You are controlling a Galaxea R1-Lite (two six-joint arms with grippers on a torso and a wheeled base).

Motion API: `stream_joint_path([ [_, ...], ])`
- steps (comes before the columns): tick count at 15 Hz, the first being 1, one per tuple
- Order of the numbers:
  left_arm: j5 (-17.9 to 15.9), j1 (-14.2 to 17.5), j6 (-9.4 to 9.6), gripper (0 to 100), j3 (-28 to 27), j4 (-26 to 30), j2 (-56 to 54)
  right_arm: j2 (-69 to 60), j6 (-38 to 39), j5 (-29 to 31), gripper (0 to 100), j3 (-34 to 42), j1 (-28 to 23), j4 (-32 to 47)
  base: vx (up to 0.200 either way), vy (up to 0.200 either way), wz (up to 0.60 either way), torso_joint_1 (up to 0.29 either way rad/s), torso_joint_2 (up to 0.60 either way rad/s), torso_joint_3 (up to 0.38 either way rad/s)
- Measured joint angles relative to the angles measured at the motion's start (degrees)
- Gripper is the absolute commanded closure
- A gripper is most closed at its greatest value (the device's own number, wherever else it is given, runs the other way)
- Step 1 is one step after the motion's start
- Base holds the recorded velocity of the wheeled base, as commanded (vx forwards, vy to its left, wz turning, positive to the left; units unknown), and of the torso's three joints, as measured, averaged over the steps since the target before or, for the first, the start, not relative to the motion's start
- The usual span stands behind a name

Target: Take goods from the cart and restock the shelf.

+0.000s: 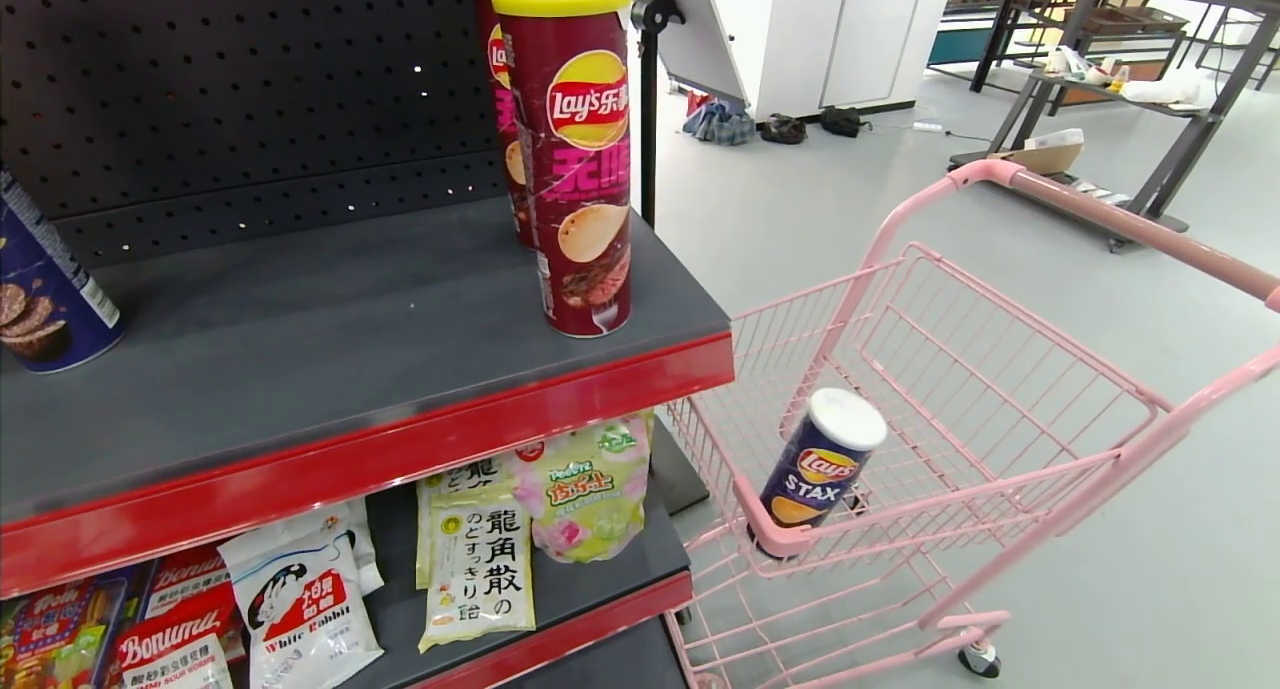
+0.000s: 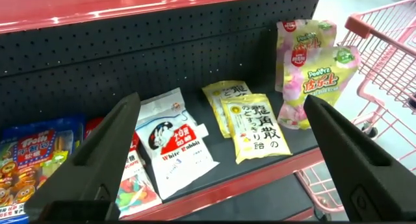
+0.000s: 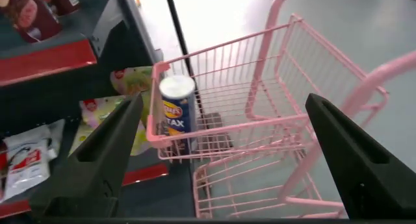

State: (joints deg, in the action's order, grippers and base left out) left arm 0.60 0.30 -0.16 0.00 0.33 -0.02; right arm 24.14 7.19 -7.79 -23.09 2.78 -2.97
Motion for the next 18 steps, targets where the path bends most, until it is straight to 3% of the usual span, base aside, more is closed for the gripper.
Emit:
stream_joint_path([
  [3,0.0,0.0,0.00,0,0.0,0.0,0.0,20.0,2.3,-2.8,0,-2.4,3.9,-13.0,0.000,0.000,0.00,0.000,0.00,0.000],
  [7,0.0,0.0,0.00,0,0.0,0.0,0.0,45.3,4.0,-6.5,0,1.5,8.9,-34.2,0.000,0.000,0.00,0.000,0.00,0.000],
  [12,0.0,0.0,0.00,0,0.0,0.0,0.0,59.5,4.4,-8.4,0,3.4,15.5,-38.1,0.000,0.000,0.00,0.000,0.00,0.000],
  [18,0.0,0.0,0.00,0,0.0,0.0,0.0,70.0,4.2,-8.3,0,3.0,16.4,-45.8,0.000,0.000,0.00,0.000,0.00,0.000],
])
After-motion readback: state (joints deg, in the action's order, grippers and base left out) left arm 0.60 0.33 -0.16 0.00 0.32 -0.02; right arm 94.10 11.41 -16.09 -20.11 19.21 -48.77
